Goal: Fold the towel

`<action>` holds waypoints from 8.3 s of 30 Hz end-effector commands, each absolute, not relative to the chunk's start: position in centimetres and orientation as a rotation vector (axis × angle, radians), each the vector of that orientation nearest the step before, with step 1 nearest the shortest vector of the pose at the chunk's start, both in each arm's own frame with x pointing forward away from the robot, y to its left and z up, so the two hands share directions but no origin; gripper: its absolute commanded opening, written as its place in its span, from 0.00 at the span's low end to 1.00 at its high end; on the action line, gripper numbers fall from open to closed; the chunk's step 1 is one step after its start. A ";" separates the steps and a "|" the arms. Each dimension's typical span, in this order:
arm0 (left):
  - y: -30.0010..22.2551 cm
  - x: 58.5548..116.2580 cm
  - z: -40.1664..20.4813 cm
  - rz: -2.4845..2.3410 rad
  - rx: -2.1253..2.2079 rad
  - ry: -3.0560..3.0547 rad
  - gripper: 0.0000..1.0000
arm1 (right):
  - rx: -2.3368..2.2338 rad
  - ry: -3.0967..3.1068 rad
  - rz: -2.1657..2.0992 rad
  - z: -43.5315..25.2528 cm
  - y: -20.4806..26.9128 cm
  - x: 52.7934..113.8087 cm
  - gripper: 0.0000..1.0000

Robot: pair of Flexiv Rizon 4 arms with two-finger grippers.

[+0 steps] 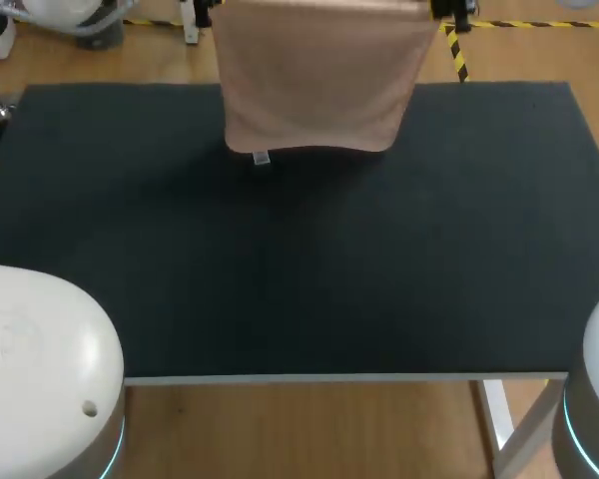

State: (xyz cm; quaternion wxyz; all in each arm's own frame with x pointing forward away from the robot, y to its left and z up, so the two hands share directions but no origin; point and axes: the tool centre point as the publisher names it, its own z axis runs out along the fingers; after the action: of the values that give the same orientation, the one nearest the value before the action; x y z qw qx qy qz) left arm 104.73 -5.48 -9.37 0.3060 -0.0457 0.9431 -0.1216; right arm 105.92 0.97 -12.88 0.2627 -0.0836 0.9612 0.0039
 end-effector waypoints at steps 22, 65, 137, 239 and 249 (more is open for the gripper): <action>-4.8 95.3 -18.8 -0.196 -0.338 2.839 0.00 | -0.221 2.837 0.000 -22.6 1.9 100.1 0.00; -1.0 96.7 -23.2 -0.970 -0.222 2.787 1.00 | -0.077 2.744 0.041 -26.9 0.9 104.1 1.00; 0.2 95.1 -22.0 -1.461 -0.119 2.726 1.00 | 2.048 2.106 1.662 -31.8 -4.1 100.0 1.00; 0.2 95.1 -22.0 -1.461 -0.119 2.726 1.00 | 2.308 2.641 1.055 -38.1 8.7 98.0 0.00; 0.2 95.1 -22.0 -1.461 -0.119 2.726 1.00 | 2.282 2.637 0.956 -35.3 15.3 97.7 0.00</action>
State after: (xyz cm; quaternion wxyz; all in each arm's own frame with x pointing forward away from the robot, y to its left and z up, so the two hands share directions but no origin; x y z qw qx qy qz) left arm 95.16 0.20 -21.92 0.0227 -0.0388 0.8810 -0.4711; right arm 97.74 13.16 -36.00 -0.2592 0.6068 0.6972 0.2802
